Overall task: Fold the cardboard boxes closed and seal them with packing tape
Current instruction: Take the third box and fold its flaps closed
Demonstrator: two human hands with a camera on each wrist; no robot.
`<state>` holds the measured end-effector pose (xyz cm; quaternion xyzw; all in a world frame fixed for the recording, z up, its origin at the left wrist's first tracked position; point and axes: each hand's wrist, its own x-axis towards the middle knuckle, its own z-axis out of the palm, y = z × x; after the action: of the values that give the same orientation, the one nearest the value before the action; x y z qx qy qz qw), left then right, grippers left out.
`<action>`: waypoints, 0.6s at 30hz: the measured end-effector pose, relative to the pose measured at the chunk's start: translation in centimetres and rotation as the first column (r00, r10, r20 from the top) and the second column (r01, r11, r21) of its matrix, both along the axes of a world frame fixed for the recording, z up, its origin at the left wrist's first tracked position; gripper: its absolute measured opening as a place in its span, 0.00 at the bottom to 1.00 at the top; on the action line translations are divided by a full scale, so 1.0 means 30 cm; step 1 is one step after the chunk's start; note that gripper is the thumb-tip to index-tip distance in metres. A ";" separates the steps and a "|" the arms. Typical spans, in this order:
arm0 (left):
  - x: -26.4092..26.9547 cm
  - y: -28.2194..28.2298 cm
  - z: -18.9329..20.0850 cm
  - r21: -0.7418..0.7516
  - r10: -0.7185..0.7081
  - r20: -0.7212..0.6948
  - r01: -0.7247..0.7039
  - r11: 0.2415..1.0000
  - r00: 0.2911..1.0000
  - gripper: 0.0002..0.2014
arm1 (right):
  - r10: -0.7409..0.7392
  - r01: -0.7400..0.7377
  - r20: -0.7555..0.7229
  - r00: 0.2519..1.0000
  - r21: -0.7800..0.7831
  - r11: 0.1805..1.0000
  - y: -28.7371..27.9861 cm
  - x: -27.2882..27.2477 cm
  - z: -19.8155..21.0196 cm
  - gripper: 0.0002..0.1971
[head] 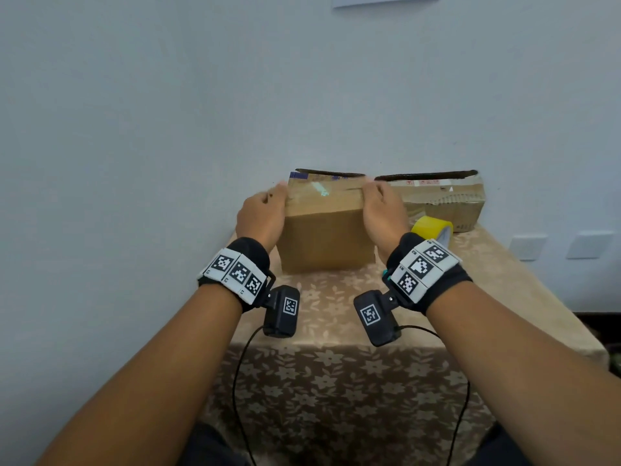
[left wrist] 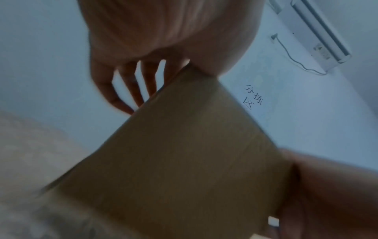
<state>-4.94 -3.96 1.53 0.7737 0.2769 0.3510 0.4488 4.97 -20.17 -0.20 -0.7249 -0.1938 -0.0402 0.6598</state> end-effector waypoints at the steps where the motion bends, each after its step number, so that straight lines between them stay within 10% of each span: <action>1: 0.000 0.002 0.000 0.041 0.037 0.099 -0.041 0.998 0.994 0.28 | 0.011 -0.015 0.046 0.999 0.079 0.997 0.004 -0.014 0.011 0.18; 8: 0.009 0.028 -0.024 -0.156 0.116 0.519 -0.039 0.987 0.847 0.23 | 0.276 -0.284 0.067 0.959 0.226 0.932 0.063 -0.078 0.018 0.19; 16: 0.002 0.008 -0.025 -0.329 0.030 0.400 0.113 0.938 0.916 0.09 | 0.171 -0.156 -0.007 0.985 0.366 0.918 0.067 -0.047 -0.035 0.01; 18: 0.004 0.006 -0.021 -0.380 -0.038 0.270 0.143 0.914 0.962 0.11 | 0.156 -0.163 0.048 0.987 0.358 0.919 0.054 -0.047 -0.056 0.13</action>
<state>-4.81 -3.77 0.90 0.6269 0.2452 0.3638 0.6438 3.57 -18.55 -1.88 -0.5727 -0.2477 -0.0280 0.7810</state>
